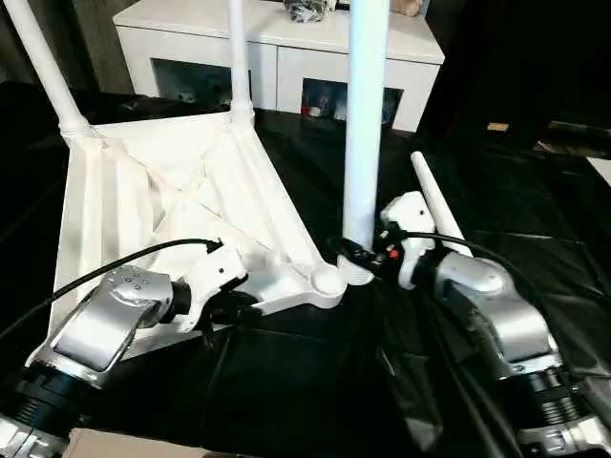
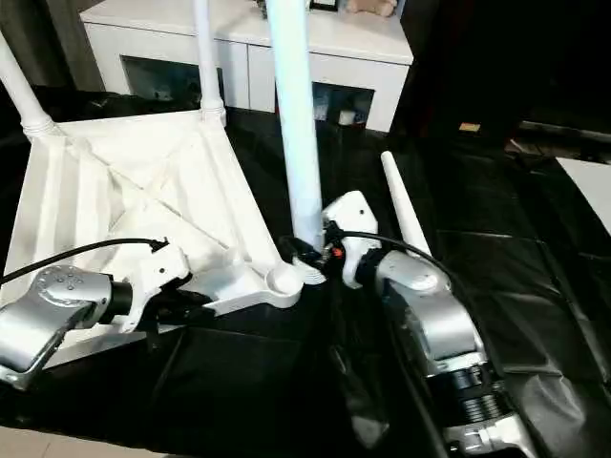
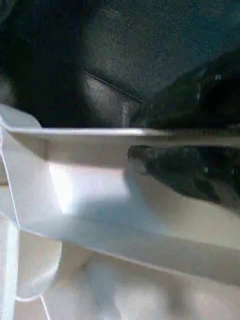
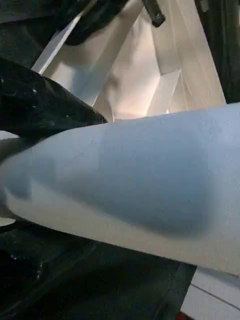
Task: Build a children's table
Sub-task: Insert table leg to table base
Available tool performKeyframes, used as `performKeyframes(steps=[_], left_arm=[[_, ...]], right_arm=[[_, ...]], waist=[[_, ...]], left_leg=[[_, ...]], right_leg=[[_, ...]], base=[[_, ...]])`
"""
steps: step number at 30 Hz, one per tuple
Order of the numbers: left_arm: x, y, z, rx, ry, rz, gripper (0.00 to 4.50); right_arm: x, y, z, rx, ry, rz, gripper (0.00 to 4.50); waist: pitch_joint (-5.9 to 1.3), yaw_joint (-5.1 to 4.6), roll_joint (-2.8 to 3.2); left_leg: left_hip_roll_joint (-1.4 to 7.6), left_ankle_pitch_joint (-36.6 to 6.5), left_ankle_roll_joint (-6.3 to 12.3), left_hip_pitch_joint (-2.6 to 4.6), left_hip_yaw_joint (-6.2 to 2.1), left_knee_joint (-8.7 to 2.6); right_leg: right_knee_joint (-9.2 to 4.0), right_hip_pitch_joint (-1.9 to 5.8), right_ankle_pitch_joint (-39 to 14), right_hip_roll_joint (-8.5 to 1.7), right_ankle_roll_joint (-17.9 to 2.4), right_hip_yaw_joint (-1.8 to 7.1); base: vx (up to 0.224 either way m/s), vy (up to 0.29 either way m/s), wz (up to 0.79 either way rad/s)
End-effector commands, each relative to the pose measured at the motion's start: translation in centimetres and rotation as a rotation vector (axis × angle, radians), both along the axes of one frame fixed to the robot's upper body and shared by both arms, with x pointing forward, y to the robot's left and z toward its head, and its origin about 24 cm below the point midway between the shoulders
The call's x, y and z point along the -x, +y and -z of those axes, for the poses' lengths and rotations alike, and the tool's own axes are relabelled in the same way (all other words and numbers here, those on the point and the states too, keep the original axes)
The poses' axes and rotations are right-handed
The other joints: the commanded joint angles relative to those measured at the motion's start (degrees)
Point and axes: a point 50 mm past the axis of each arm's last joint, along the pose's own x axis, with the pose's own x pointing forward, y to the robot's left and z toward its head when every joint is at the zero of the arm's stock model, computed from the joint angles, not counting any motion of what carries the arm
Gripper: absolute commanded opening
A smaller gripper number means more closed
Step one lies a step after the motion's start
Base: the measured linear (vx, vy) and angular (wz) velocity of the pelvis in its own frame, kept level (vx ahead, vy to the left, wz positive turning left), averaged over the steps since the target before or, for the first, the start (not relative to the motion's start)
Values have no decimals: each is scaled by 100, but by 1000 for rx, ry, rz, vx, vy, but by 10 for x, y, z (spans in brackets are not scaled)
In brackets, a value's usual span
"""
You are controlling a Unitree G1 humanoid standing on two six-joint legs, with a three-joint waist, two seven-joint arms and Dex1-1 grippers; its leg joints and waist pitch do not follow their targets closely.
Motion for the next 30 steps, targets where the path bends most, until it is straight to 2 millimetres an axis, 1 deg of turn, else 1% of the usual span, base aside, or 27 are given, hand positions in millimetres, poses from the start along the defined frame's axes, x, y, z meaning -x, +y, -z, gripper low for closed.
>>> performKeyframes(steps=[1,2,3,4,5,6,7,8,9,10,12,13,14,15,16,17,18,20,22,23,24,25,26,27,28,29,30], left_arm=[[-1,-6,6,-18,5,9,30],[-2,-9,7,-15,6,18,17],[-2,-11,8,-23,-1,32,10],[-1,-12,9,-35,-9,51,10],[0,-15,9,-61,-22,90,1],[1,-17,8,-50,-27,119,0],[1,-19,8,-39,-32,138,0],[1,-22,7,-35,-41,158,0],[-1,-26,5,-44,-65,193,0],[-1,-26,5,-44,-65,193,0],[-5,-28,2,-45,-84,207,0],[-6,-29,2,-46,-90,208,0],[-7,-28,2,-49,-95,211,0],[-8,-27,2,-65,-108,227,0],[-8,-27,2,-65,-109,228,0],[-8,-26,2,-66,-111,233,0],[-8,-27,2,-63,-118,237,0],[-8,-27,1,-56,-126,245,0],[-7,-28,-1,-36,-128,262,0],[-6,-28,-2,-21,-125,270,0],[-5,-29,-2,-15,-124,277,0],[-4,-28,-3,-5,-122,287,0],[-3,-28,-3,-3,-122,289,0],[-4,-28,-3,-5,-123,287,0],[-5,-27,-3,-8,-130,277,0],[-5,-26,-3,-7,-136,270,0],[-6,-26,-3,-7,-137,266,0]], right_arm=[[-3,-9,-9,-73,4,47,187],[-4,-10,-11,-110,19,57,186],[-4,-11,-11,-134,33,72,186],[-3,-12,-12,-159,47,82,186],[-2,-12,-14,-204,72,76,186],[0,-11,-13,-236,100,72,186],[1,-10,-13,-256,119,69,186],[2,-9,-11,-274,145,57,186],[6,-8,-4,-277,192,40,186],[6,-8,-4,-277,192,40,186],[9,-7,3,-259,235,14,186],[10,-7,6,-235,244,7,186],[11,-6,8,-216,251,-1,186],[9,-7,10,-202,255,7,186],[8,-7,10,-201,256,9,186],[5,-7,9,-203,260,17,186],[3,-8,9,-190,251,26,186],[-1,-8,8,-173,240,34,186],[-6,-7,6,-171,235,35,186],[-9,-7,5,-164,231,36,186],[-11,-7,4,-160,228,34,186],[-16,-7,3,-134,219,27,186],[-17,-7,2,-126,216,24,186],[-17,-7,2,-125,217,22,186],[-18,-7,2,-123,227,17,186],[-19,-7,3,-122,236,13,186],[-19,-7,4,-116,241,8,186]], waist=[[-340,23,141],[-339,31,130],[-341,44,164],[-342,40,138],[-345,43,237],[-352,43,297],[-352,39,260],[-365,45,289],[-372,62,243],[-375,83,258],[-384,129,286],[-382,141,281],[-373,138,274],[-356,137,261],[-352,144,274],[-347,134,259],[-343,136,262],[-341,130,236],[-346,135,233],[-360,143,216],[-368,144,233],[-374,141,217],[-380,127,217],[-389,127,218],[-386,122,138],[-384,128,174],[-383,127,179]], left_leg=[[286,-987,-119,108,-86,-473],[288,-997,-108,106,-86,-479],[295,-1011,-128,106,-96,-480],[295,-1025,-132,101,-97,-487],[288,-1044,-157,111,-106,-487],[287,-1070,-176,113,-115,-480],[283,-1067,-163,105,-113,-480],[278,-1035,-164,99,-112,-472],[272,-894,-88,85,-96,-458],[271,-852,-69,93,-87,-450],[277,-732,-55,99,-75,-439],[285,-746,-76,107,-72,-445],[283,-787,-88,103,-70,-451],[290,-906,-120,102,-70,-470],[292,-1004,-161,113,-77,-478],[297,-1090,-194,119,-77,-487],[298,-1126,-205,119,-76,-492],[303,-1148,-229,118,-72,-496],[300,-1051,-218,118,-64,-488],[301,-924,-192,100,-67,-485],[300,-854,-190,99,-66,-483],[295,-740,-159,90,-61,-473],[285,-669,-132,65,-64,-470],[283,-623,-117,62,-61,-459],[285,-528,-39,56,-51,-455],[285,-504,-1,55,-53,-455],[287,-530,1,66,-49,-454]], right_leg=[[-424,183,21,-447,-1372,289],[-434,185,1,-446,-1369,288],[-424,183,-12,-454,-1370,285],[-429,189,1,-439,-1352,281],[-433,182,71,-431,-1348,279],[-416,184,128,-430,-1357,278],[-417,199,238,-424,-1377,273],[-405,208,299,-424,-1385,271],[-413,218,391,-427,-1394,276],[-415,209,381,-432,-1388,279],[-415,199,396,-435,-1390,280],[-417,188,367,-431,-1389,274],[-420,187,303,-426,-1378,270],[-442,183,74,-433,-1334,271],[-455,172,-171,-447,-1292,274],[-467,161,-340,-450,-1269,277],[-474,158,-414,-453,-1255,278],[-487,145,-601,-466,-1229,283],[-484,136,-535,-466,-1229,286],[-458,154,-424,-472,-1242,281],[-446,152,-320,-464,-1249,274],[-424,153,-107,-456,-1265,267],[-408,176,47,-452,-1291,258],[-400,181,143,-453,-1296,258],[-387,189,279,-450,-1291,261],[-389,183,279,-458,-1295,258],[-396,172,253,-456,-1296,257]], base=[[0,0,0],[0,0,0],[0,0,0],[0,0,0],[0,0,0],[0,0,0],[0,0,0],[0,0,0],[0,0,0],[0,0,0],[0,0,0],[0,0,0],[0,0,0],[0,0,0],[0,0,0],[0,0,0],[0,0,0],[0,0,0],[0,0,0],[0,0,0],[0,0,0],[0,0,0],[0,0,0],[0,0,0],[0,0,0],[0,0,0],[0,0,0]])
